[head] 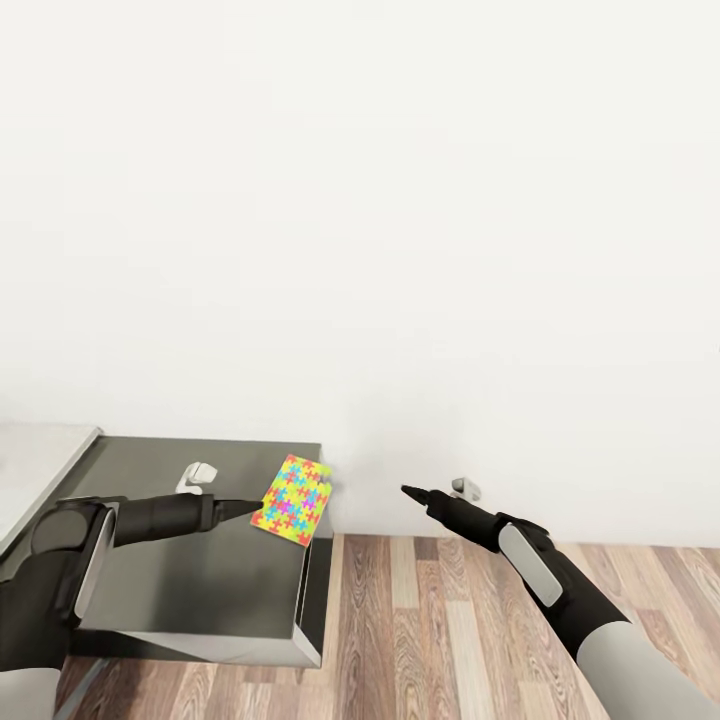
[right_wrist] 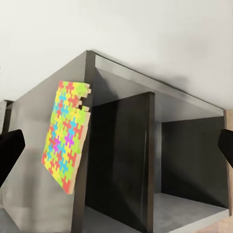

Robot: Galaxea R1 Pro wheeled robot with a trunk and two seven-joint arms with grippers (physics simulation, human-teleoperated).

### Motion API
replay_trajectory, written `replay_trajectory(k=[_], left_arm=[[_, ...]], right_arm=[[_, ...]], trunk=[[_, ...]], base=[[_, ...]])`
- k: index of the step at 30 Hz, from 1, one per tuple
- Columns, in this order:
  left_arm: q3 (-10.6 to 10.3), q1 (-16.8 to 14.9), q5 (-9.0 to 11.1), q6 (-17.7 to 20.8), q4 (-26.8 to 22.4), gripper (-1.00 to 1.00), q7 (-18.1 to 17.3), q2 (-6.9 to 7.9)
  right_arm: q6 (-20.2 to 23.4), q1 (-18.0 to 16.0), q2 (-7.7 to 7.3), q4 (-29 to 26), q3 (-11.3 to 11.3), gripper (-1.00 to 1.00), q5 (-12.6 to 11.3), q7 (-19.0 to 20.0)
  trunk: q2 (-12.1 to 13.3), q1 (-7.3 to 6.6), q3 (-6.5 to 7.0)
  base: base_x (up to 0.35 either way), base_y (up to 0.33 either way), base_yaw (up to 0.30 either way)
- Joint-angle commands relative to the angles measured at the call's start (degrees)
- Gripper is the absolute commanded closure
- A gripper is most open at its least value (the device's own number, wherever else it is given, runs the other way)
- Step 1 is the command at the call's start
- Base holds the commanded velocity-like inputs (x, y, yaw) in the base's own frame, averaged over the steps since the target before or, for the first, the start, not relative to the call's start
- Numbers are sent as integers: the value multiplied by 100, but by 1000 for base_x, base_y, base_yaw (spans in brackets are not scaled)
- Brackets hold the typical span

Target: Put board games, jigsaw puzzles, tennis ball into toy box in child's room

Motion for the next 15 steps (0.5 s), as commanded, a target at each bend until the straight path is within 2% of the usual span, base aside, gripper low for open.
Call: replay_trajectory(k=[1,15], left_arm=[[7,-5,-38,55,-4,-100,-45,-3],[5,-5,-38,55,-4,-100,-45,-14]], right_arm=[[17,-7,-2,-2,13,-100,-34,-1],[15,-5,9,-2,13,-100,-33,-8]], trunk=[[-10,4,0],[-10,4,132]], base=[[0,0,0],[0,0,0]])
